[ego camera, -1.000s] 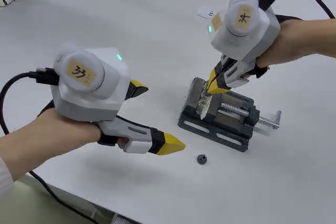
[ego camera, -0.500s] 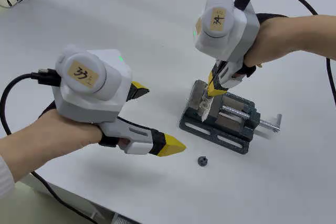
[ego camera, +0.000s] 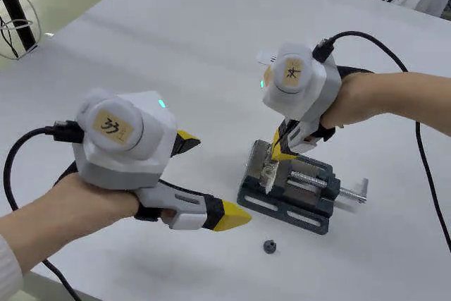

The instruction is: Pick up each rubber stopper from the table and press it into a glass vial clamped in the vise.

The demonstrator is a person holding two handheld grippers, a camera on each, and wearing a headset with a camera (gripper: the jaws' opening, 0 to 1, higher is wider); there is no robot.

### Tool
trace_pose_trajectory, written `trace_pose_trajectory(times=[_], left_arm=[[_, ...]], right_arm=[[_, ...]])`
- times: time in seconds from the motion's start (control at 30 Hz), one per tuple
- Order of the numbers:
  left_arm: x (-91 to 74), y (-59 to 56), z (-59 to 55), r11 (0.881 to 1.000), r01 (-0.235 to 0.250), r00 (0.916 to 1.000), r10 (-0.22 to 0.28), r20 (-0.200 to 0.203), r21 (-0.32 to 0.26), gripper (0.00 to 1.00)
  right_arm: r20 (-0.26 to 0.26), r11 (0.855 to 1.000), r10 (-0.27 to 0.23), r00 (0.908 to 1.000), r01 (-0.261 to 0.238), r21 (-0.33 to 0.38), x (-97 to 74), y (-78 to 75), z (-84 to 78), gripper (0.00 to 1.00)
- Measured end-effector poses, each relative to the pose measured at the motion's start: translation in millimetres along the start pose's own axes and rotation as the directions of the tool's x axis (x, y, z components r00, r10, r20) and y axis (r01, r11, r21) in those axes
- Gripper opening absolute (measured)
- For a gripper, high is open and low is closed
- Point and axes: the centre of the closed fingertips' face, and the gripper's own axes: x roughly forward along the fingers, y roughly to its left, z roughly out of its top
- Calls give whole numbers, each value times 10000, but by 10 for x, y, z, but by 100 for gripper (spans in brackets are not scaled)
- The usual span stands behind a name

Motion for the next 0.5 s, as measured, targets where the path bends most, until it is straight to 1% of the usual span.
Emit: trace_pose_trajectory(times=[0.07,0.17,0.23,0.3,0.4,0.5], left_arm=[[-15,-15,35,10000,15,10000,-16,56,89,82],[-21,-19,46,9999,-8,10000,7,99,116,82],[-15,-46,56,10000,6,9999,-7,117,91,82],[-12,-82,59,9999,38,9999,-40,108,157,82],[-5,-89,48,9999,78,9999,-80,106,135,82],[2,-95,33,9999,92,9999,-93,85,121,82]], right_arm=[[-94,9999,-18,10000,17,-104,5,2,12,0],[-143,9999,42,9999,-40,135,3,-14,10,0],[-78,9995,105,9999,-103,301,3,-42,-3,0],[67,9998,121,9999,-122,146,3,-38,-11,0],[273,9999,6,9996,-3,-135,5,-64,-18,0],[374,10000,-50,9993,52,-57,1,-53,-20,0]])
